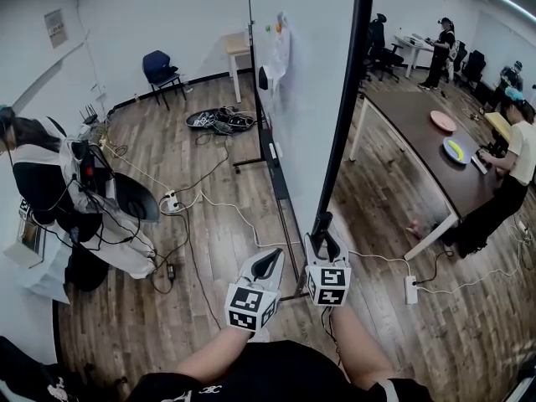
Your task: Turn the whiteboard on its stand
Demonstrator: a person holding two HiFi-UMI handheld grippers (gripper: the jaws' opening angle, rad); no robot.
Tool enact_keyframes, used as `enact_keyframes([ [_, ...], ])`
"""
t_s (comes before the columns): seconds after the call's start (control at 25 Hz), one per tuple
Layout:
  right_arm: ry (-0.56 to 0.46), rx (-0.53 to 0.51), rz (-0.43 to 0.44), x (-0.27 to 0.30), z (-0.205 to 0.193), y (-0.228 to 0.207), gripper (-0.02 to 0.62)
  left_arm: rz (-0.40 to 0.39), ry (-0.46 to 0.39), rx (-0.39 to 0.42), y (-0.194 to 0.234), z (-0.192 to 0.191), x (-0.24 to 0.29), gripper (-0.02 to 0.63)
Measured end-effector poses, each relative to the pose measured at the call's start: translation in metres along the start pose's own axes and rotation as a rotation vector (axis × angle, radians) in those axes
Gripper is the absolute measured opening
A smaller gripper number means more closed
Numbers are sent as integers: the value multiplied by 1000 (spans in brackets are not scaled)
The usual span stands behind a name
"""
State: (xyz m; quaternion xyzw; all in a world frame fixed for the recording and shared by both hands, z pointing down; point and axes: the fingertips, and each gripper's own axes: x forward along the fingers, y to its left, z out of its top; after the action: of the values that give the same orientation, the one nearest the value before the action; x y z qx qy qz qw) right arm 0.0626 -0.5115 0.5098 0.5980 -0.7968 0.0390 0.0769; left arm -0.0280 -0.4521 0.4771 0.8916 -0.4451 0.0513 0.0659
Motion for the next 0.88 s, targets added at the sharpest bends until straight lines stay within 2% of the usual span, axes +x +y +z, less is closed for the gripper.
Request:
enact_keyframes([
  [0.48,8,-8,24,-14,-4,-3,193,-13,6,-2,-17,-3,1,9],
  [0.88,14,4,34,-49,-10,-12,192,23,16,-33,-61,-18,-15,9],
])
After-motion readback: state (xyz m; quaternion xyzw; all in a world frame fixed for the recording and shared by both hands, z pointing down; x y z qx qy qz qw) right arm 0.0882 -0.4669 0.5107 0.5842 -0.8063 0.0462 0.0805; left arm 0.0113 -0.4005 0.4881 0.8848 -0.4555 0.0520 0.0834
